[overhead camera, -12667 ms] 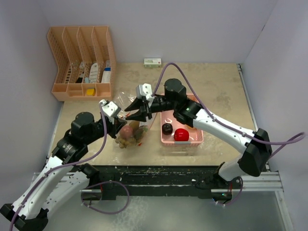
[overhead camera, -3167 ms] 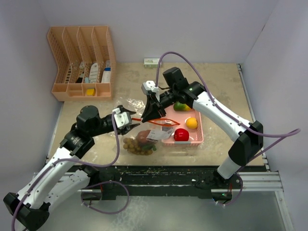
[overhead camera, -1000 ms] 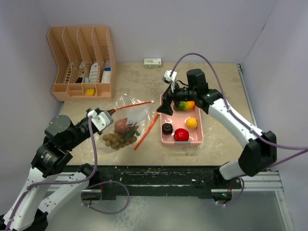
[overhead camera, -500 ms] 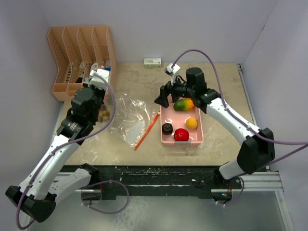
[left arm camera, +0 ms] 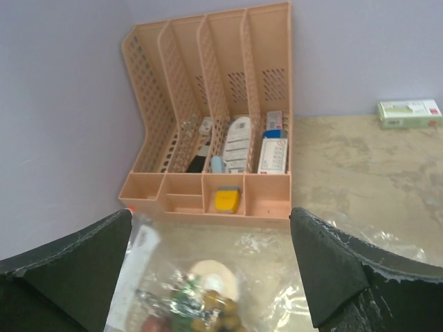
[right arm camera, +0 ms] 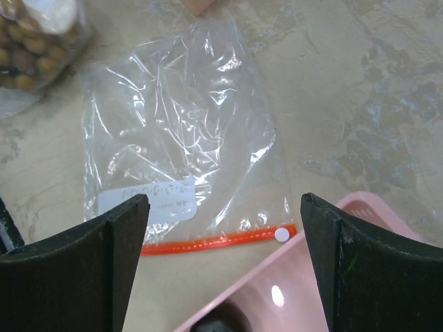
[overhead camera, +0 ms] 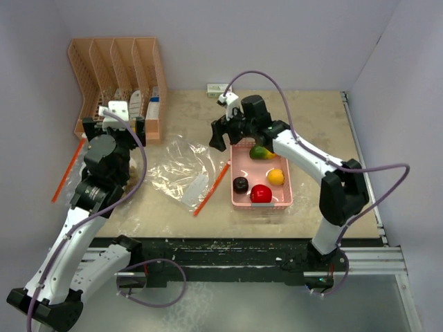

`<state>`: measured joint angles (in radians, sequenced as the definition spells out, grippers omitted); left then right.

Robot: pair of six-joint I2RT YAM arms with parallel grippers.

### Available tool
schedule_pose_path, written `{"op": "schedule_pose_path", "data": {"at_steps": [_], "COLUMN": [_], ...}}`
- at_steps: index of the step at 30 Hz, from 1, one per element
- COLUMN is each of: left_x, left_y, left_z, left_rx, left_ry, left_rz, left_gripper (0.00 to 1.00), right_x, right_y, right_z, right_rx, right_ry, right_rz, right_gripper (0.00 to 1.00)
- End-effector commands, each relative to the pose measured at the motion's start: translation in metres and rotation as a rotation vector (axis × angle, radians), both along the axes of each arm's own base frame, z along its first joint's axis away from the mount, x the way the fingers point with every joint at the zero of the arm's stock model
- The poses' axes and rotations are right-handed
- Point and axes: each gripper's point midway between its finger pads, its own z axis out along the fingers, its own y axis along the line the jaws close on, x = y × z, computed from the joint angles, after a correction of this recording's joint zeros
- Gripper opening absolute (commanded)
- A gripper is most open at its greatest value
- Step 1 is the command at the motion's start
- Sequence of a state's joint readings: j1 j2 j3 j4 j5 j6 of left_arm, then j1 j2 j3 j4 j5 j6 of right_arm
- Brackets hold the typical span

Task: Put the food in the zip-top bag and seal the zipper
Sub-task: Place the zipper food storage bag at the center of the board, then pick up the zipper food storage bag at the center of the board.

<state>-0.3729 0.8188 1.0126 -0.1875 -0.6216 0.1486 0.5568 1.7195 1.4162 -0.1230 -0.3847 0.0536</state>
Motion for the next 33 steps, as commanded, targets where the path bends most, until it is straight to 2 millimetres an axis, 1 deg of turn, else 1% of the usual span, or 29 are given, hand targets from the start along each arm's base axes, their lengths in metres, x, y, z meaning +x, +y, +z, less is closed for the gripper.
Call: {"op": "schedule_pose_path", "data": {"at_steps": [1,2,4,6,7,8,10,12,14,18,21,23,25,26,30,31,32,33], "left_x": [-0.006,-0.009,-0.012,-0.017,-0.018,-0.02,-0.024,-0.027,-0.029,-0.034,-0.035,-0.036,-0.037,-0.038,-0.04,-0.04,-0.041,-0.042], "left_y": [-0.018,-0.02,-0.028,-0.034,-0.036,-0.038,-0.041,-0.042,-0.041,-0.044,-0.045,-0.045,-0.045,-0.045,-0.046,-0.047,-0.048,-0.05], "left_z": [-0.007,-0.008,-0.013,-0.019,-0.021,-0.024,-0.029,-0.033,-0.038,-0.044,-0.048,-0.048,-0.048,-0.048,-0.047,-0.047,-0.047,-0.046], "left_rx": [-0.055,-0.065,-0.084,-0.103,-0.113,-0.119,-0.128,-0.134,-0.137,-0.148,-0.147,-0.144,-0.144,-0.143,-0.147,-0.151,-0.152,-0.154], "left_ry": [0.002,0.01,0.034,0.054,0.061,0.069,0.081,0.093,0.103,0.111,0.122,0.122,0.121,0.12,0.115,0.113,0.113,0.11], "left_rz": [-0.118,-0.137,-0.186,-0.221,-0.236,-0.249,-0.266,-0.276,-0.277,-0.296,-0.303,-0.306,-0.308,-0.311,-0.323,-0.327,-0.334,-0.346], "left_gripper": [0.99,0.99,0.99,0.99,0.99,0.99,0.99,0.99,0.99,0.99,0.99,0.99,0.99,0.99,0.99,0.99,0.99,0.99], "right_x": [0.011,0.015,0.022,0.03,0.033,0.035,0.039,0.044,0.048,0.05,0.047,0.043,0.039,0.036,0.025,0.021,0.011,0.006], "right_y": [0.021,0.026,0.03,0.031,0.031,0.031,0.033,0.032,0.031,0.034,0.041,0.048,0.051,0.052,0.056,0.058,0.06,0.064], "right_z": [0.0,-0.004,-0.021,-0.039,-0.055,-0.065,-0.084,-0.098,-0.109,-0.13,-0.143,-0.148,-0.15,-0.151,-0.148,-0.145,-0.143,-0.137], "right_rx": [-0.048,-0.059,-0.085,-0.124,-0.154,-0.175,-0.209,-0.238,-0.254,-0.289,-0.302,-0.296,-0.293,-0.291,-0.253,-0.241,-0.228,-0.2], "right_ry": [-0.021,-0.012,0.024,0.063,0.093,0.113,0.154,0.174,0.184,0.211,0.238,0.247,0.251,0.258,0.278,0.288,0.317,0.337], "right_rz": [-0.05,-0.059,-0.092,-0.13,-0.146,-0.153,-0.169,-0.2,-0.234,-0.243,-0.215,-0.194,-0.18,-0.168,-0.124,-0.106,-0.074,-0.059], "right_gripper": [0.92,0.92,0.92,0.92,0.92,0.91,0.89,0.88,0.88,0.87,0.83,0.8,0.71,0.65,0.37,0.29,0.19,0.03]}}
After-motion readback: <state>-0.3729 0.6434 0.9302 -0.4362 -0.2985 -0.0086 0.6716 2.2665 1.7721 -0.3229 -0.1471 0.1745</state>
